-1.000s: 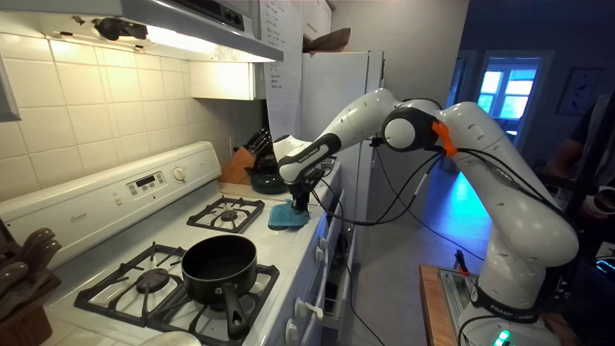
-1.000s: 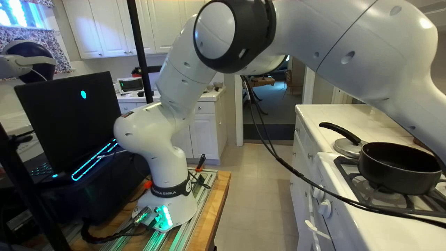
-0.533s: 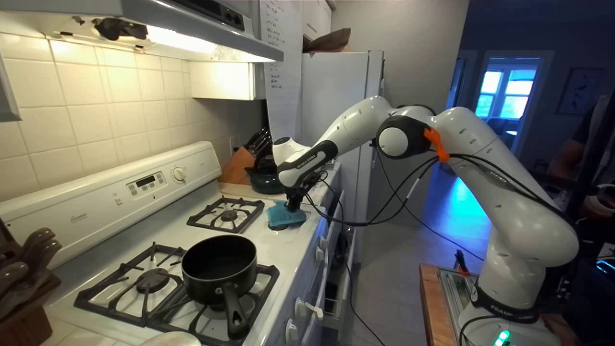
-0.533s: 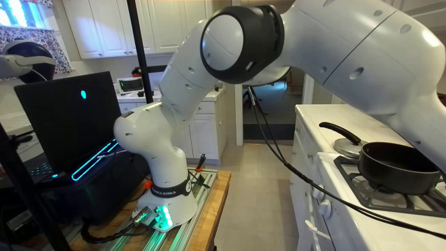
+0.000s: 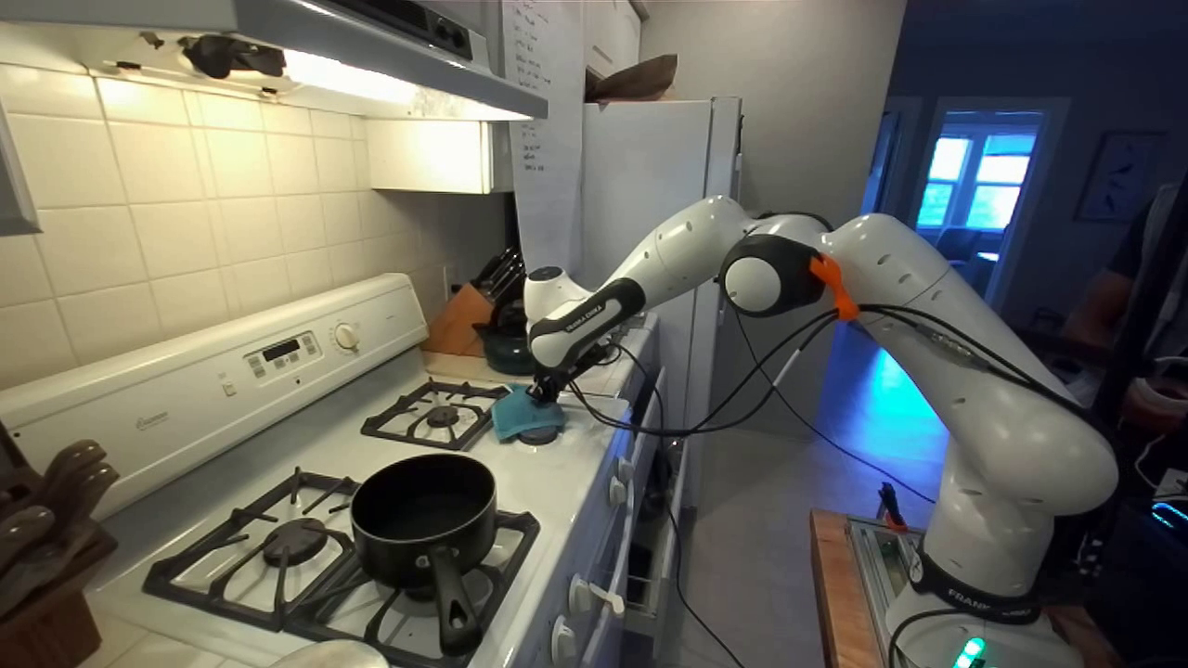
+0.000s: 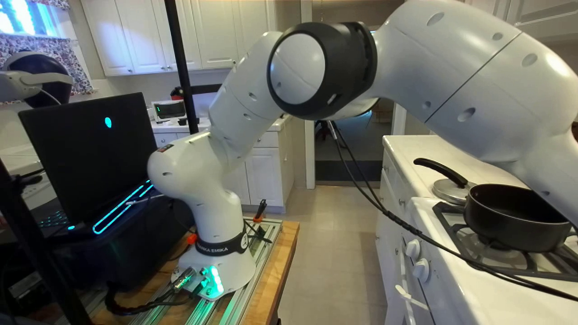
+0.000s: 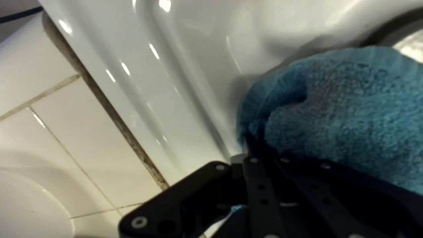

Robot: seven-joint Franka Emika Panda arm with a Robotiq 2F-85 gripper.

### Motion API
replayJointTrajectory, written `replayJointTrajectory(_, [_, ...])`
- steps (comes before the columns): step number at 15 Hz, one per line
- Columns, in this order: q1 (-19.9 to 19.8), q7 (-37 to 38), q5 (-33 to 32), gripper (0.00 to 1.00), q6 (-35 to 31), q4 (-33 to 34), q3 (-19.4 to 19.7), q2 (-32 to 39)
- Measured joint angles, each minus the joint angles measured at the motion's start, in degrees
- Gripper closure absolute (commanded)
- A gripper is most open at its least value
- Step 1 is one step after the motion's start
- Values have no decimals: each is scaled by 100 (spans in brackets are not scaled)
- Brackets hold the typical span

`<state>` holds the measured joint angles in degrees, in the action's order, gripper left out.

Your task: Pick up the blue towel and clean the right bottom plate of the stove

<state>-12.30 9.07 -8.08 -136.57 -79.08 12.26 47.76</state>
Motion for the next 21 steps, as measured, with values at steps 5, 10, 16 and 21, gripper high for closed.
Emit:
replayJointTrajectory(5, [-21, 258, 540, 99, -516, 58, -105, 125])
replayJointTrajectory(10, [-36, 285, 971, 99, -1006, 58, -259, 163])
replayJointTrajectory(16, [-107, 269, 1361, 99, -1445, 53, -605, 194])
replayJointTrajectory(21, [-225, 94, 1460, 99, -1472, 28, -840, 200])
